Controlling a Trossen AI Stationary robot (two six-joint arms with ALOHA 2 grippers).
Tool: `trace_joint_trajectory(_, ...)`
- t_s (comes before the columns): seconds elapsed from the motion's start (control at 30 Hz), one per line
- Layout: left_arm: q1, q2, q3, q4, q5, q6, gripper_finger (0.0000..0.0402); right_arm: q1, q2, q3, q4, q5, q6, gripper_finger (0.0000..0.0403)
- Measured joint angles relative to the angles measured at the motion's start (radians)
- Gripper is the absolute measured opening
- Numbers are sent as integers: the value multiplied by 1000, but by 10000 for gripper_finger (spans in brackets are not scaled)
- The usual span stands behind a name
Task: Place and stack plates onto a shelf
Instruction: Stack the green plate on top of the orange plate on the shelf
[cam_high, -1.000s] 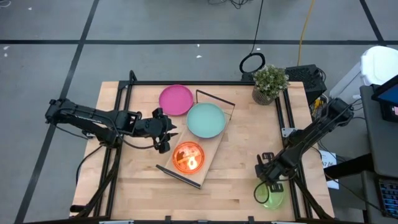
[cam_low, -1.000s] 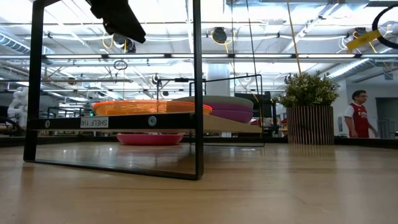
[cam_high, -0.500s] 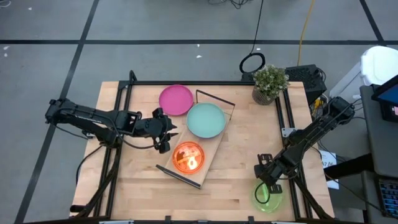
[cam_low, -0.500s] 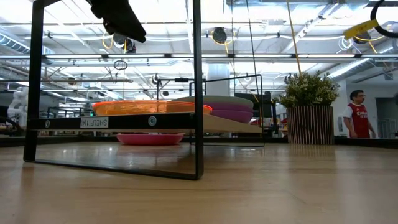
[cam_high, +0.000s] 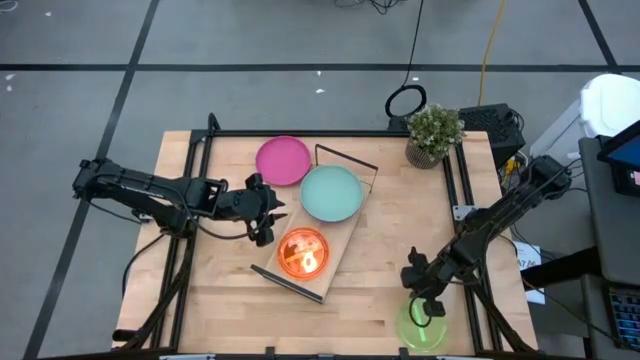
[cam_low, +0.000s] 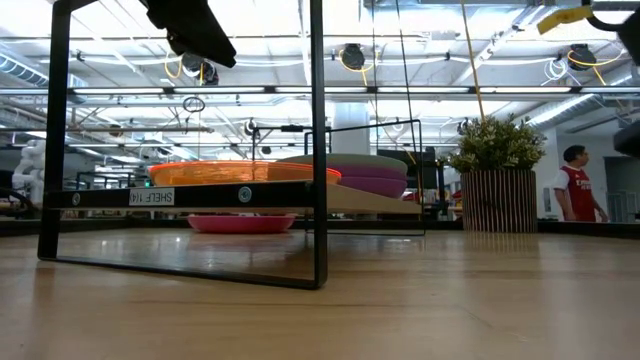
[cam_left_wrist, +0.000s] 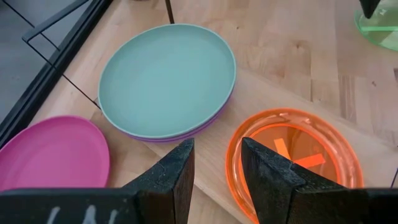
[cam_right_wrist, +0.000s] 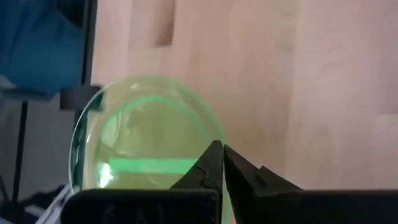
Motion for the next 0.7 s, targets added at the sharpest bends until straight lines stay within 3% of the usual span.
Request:
trace_joint_trajectory(0.43,0,0,0,-2,0,-5,138,-20,-50,0,-104,-43,79,6)
trace_joint_trajectory(0.7,-3,0,0,-7,2,-15,138,-19,-23,-62,-35,-45,130,79)
